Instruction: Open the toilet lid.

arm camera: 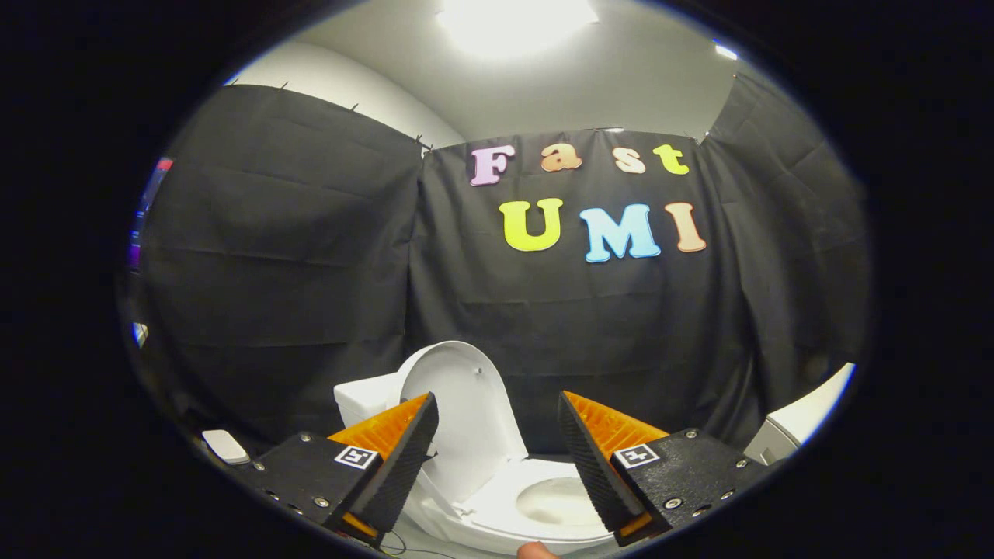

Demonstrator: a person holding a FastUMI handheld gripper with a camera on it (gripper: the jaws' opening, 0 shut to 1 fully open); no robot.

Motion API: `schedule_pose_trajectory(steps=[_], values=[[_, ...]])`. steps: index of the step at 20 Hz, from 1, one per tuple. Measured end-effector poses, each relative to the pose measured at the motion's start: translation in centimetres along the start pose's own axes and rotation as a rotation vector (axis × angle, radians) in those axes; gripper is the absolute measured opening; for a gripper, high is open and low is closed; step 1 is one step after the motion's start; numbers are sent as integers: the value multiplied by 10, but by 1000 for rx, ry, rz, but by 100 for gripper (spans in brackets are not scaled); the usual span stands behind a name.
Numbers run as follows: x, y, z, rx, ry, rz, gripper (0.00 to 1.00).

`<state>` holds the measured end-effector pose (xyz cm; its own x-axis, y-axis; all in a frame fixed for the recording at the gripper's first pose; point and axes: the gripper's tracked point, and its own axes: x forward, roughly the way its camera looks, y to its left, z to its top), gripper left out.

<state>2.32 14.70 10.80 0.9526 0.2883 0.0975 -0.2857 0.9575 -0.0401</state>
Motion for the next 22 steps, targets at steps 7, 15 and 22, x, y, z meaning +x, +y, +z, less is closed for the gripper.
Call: schedule_pose_trajectory(steps=[7,15,22], values=[[-38,-51,30,51,-36,-62,95],[-70,-105,28,57,-29,-135,94],[-94,-135,-11,75,33,-210,94]])
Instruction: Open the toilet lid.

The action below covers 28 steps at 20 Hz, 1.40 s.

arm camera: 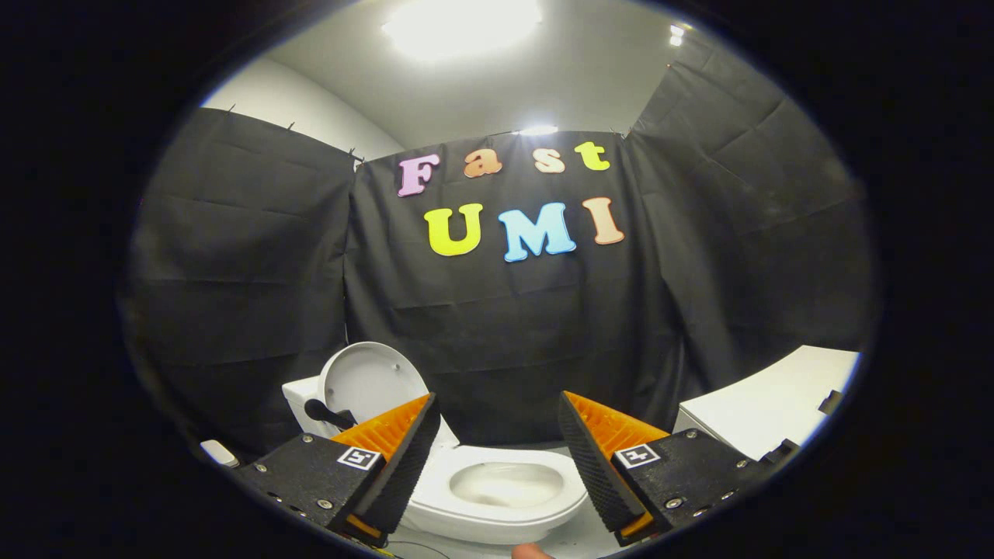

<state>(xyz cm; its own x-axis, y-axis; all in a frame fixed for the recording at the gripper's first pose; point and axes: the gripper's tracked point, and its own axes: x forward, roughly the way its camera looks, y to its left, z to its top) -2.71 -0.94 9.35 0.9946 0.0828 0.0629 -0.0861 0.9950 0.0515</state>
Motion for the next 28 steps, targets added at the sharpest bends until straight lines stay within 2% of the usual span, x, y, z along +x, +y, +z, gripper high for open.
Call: schedule_pose_trajectory(steps=[10,28], values=[[-6,-2,-29,-34,35,-11,93],[-7,3,-36,-22,55,2,93]])
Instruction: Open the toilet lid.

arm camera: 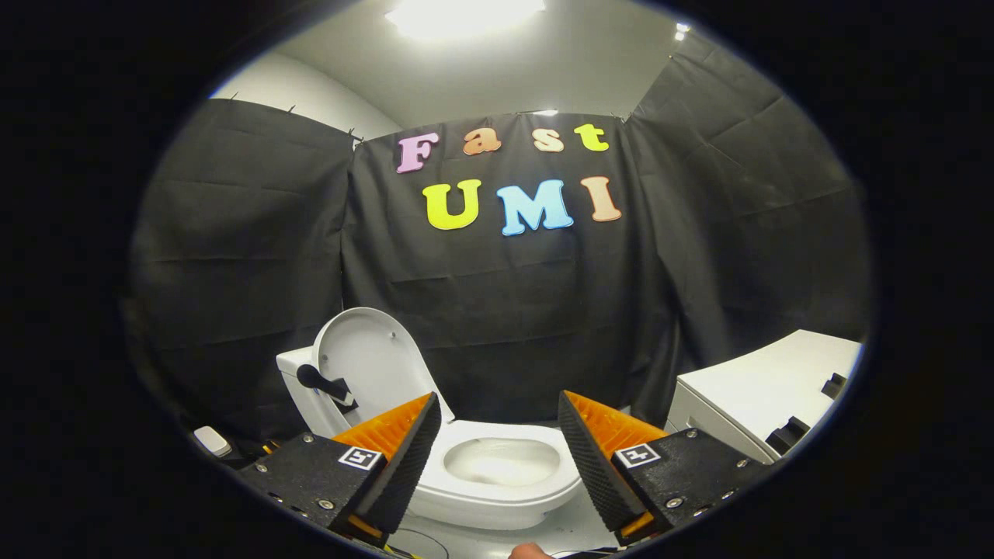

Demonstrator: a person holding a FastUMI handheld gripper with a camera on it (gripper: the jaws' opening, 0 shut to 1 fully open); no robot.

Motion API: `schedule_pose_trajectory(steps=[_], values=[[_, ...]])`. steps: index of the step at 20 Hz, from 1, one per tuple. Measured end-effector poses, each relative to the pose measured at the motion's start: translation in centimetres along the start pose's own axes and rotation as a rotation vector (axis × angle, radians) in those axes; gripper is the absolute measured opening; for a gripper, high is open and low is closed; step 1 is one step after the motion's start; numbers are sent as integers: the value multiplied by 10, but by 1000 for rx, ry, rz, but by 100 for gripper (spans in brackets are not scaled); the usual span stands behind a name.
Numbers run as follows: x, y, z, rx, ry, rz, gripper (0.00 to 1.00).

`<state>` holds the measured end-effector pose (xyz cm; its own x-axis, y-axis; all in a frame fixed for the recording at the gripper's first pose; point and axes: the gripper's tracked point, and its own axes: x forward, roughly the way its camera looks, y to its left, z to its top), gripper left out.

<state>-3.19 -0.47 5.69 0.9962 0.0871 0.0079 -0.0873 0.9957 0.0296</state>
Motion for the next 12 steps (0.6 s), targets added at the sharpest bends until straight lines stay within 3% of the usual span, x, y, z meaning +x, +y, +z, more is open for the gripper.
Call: schedule_pose_trajectory(steps=[12], values=[[1,1,6,11,-10,5,93]])
